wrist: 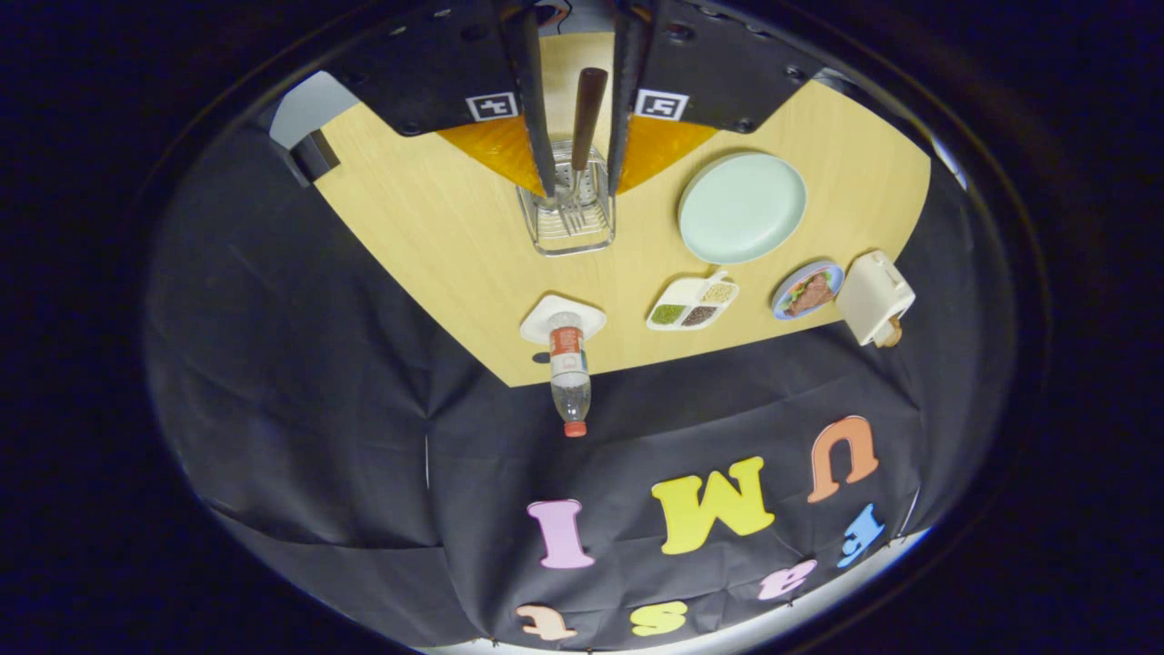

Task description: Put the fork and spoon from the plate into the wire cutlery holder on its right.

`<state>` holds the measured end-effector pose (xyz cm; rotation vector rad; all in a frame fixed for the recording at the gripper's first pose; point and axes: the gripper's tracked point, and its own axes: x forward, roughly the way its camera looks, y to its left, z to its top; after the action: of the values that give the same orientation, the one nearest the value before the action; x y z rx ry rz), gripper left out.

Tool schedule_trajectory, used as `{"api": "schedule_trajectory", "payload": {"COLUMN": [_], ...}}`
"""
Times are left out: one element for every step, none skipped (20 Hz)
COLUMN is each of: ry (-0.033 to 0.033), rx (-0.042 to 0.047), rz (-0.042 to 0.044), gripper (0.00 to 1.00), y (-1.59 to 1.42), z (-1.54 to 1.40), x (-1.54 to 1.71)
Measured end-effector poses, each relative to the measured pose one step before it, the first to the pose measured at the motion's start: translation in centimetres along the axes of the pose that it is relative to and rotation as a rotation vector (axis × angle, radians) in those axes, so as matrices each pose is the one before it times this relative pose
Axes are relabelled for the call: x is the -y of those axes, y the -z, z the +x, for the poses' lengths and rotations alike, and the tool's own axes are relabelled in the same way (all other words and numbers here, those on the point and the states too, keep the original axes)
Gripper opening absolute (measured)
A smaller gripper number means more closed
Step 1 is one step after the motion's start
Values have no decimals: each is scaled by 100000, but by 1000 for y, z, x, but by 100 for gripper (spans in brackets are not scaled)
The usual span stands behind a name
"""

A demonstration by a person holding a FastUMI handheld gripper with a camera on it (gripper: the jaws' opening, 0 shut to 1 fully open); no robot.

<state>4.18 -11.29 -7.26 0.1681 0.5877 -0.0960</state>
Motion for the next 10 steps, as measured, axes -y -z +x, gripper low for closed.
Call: {"api": "schedule_trajectory", "payload": {"ry": [401,1050,85,7,-617,-1198,-888,-581,-339,518], "rx": [1227,1482,1686,2040,2631,2742,2742,2713,2893,2672], "rz": [-57,-177,-825,-1099,-1040,-1394,-827,387,723,766], "gripper": [36,41,46,52,57,62,67,73,73,76], "y": [-197,-139,-214,-227,-371,-310,-298,-350,-259,-248], "z": [-170,-119,-288,-365,-516,-508,-496,-513,-581,-652], "x": [-16,78,-202,-302,-382,-569,-455,-393,-399,-230]}}
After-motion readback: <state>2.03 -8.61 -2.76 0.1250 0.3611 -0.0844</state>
